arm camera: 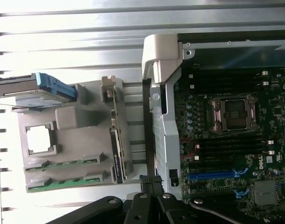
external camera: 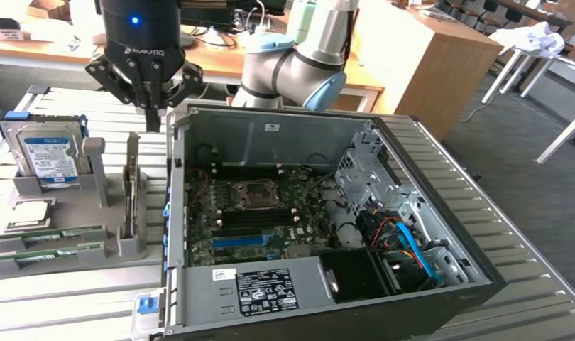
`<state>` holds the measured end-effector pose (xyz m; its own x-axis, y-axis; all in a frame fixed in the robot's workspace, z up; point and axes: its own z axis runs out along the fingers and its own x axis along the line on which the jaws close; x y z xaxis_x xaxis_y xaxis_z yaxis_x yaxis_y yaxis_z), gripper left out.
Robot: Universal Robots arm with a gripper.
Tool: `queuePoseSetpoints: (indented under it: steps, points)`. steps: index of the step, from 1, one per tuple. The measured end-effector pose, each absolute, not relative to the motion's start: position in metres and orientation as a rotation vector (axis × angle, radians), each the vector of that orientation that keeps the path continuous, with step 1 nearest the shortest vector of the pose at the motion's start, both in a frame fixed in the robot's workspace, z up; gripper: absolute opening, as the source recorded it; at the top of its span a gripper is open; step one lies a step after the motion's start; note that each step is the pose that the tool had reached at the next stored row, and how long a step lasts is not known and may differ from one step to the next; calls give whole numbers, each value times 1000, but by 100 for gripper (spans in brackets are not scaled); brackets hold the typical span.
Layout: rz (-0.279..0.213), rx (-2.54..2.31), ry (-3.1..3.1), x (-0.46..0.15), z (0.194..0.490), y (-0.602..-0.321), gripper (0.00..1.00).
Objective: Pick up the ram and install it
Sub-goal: 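Reach for the ram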
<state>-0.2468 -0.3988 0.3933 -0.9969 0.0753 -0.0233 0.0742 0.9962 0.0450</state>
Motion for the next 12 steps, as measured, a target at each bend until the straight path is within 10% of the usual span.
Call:
queuePoseSetpoints:
  steps: [12]
  points:
    - [69, 117, 3114, -259, 393, -399, 10]
